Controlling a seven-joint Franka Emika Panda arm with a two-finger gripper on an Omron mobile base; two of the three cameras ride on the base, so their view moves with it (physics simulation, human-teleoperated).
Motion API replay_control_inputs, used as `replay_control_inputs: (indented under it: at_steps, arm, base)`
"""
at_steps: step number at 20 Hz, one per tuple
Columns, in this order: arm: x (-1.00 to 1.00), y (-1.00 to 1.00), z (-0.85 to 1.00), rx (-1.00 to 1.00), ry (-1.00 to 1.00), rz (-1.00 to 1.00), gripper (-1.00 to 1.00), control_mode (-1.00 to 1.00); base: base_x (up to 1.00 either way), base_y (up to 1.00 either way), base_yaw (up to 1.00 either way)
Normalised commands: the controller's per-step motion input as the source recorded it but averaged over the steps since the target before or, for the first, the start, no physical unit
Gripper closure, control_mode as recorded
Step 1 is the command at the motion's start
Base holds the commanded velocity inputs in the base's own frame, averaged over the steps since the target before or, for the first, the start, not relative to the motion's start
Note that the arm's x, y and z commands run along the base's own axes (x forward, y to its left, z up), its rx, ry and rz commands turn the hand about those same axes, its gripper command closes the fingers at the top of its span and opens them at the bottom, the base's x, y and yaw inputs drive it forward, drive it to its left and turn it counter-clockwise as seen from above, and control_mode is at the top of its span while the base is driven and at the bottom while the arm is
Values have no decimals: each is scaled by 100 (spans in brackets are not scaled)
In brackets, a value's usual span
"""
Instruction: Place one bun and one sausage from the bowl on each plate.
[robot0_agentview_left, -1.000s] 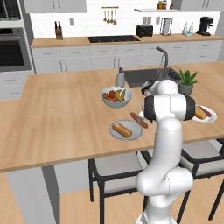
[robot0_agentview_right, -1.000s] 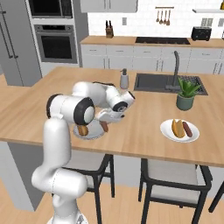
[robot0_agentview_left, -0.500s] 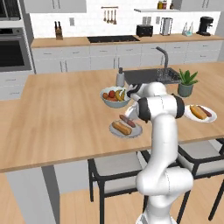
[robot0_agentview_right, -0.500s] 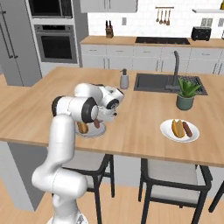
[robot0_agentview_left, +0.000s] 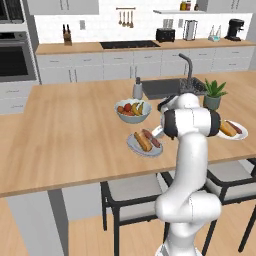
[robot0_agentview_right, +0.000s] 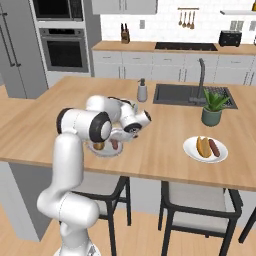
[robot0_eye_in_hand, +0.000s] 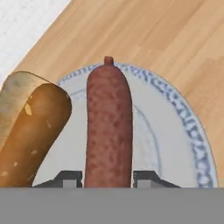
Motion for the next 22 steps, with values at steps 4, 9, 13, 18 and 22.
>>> replay_control_inputs:
  at_steps: [4,9,13,18,22]
  arm:
    - [-68,17,-9,7,-41,-17,-100,-100]
    - [-14,33,54,0,-29,-13,-100,-100]
    - [-1,8,100,-2,-17,-5,-100,-100]
    - [-12,-1,93,-17,-4,-1,-100,-100]
    - [-84,-4,100,-30,-27,0,-100,-100]
  base:
    - [0,0,0]
    - [0,0,0]
    - [0,0,0]
    - [0,0,0]
    - [0,0,0]
